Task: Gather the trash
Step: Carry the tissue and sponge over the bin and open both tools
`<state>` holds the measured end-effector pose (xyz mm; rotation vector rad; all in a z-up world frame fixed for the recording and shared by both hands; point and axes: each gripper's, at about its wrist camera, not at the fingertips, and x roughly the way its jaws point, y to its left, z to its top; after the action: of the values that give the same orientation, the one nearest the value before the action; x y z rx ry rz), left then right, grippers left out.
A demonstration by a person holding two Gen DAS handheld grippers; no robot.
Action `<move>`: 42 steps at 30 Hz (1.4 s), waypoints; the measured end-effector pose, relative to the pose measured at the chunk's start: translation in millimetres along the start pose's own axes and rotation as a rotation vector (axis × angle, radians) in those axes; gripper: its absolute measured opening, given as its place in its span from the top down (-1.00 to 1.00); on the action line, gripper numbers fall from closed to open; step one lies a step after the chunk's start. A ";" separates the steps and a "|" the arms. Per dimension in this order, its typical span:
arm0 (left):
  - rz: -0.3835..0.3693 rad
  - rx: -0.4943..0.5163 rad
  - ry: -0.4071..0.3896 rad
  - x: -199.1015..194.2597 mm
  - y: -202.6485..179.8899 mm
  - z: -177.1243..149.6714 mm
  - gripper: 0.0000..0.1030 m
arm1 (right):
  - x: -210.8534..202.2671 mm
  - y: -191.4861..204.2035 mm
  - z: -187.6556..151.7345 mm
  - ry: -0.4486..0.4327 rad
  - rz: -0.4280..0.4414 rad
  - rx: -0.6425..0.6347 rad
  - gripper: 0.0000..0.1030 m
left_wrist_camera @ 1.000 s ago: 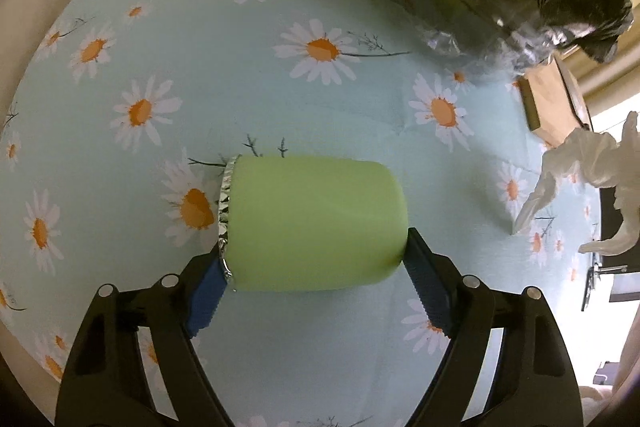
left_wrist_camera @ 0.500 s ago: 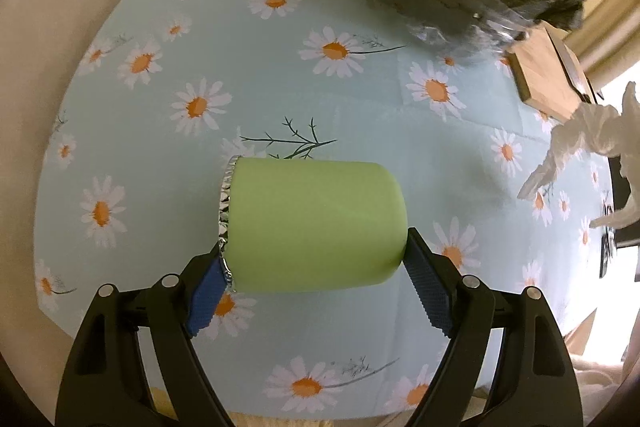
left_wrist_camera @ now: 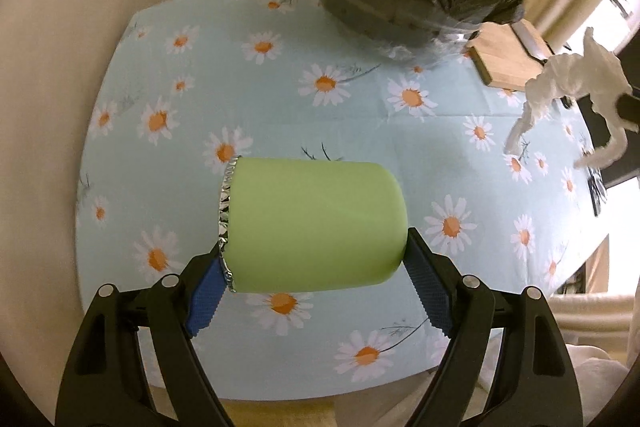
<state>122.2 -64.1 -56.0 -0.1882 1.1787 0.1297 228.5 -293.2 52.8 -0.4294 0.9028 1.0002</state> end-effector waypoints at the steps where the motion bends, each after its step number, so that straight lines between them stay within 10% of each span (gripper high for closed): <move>1: -0.003 0.020 -0.006 -3.7 2.2 2.1 -0.57 | -3.0 1.6 1.3 -0.013 -0.008 0.013 0.74; 22: 0.017 0.208 -0.169 -66.6 16.9 85.8 -0.57 | -87.7 1.1 47.2 -0.168 -0.209 0.034 0.74; 42: -0.034 0.396 -0.257 -75.2 -17.7 212.6 -0.57 | -82.5 -65.7 135.1 -0.292 -0.180 0.020 0.73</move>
<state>289.7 -36.1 93.5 0.1538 0.9225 -0.1076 326.6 -278.2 192.6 -0.3308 0.5998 0.8615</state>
